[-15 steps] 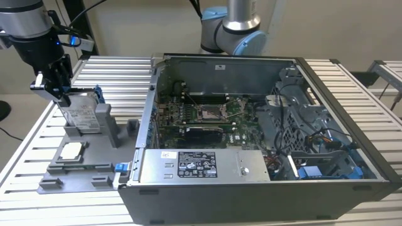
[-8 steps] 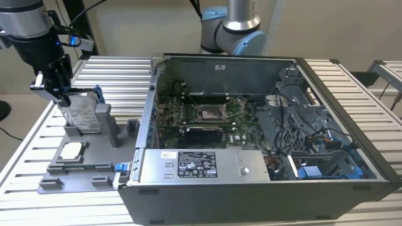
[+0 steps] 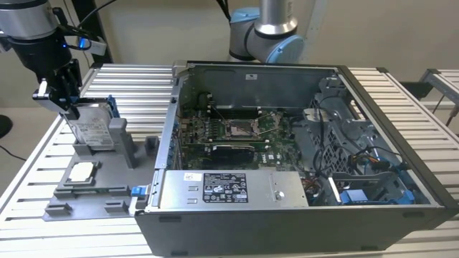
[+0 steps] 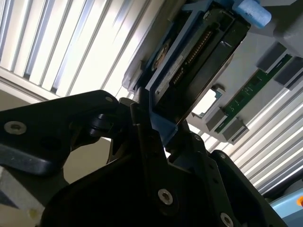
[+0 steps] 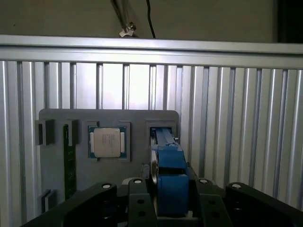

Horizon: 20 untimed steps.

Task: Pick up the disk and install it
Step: 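Pick up the disk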

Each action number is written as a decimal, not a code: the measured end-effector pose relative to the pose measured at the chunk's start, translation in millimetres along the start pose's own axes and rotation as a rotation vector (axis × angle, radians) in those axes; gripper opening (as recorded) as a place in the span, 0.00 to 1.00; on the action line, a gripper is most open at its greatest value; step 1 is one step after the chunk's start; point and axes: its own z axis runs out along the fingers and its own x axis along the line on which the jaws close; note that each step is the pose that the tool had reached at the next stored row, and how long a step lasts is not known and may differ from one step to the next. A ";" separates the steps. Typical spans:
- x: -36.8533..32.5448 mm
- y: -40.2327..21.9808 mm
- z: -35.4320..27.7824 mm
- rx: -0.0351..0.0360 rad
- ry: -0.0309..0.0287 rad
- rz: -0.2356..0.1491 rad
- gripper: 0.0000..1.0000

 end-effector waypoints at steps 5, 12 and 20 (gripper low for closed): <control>-0.5 0.0 -5.8 0.0000 0.0025 0.000 0.00; -1.8 0.2 -14.6 0.0000 0.0048 0.000 0.00; -2.0 0.4 -30.4 -0.0001 0.0048 0.000 0.00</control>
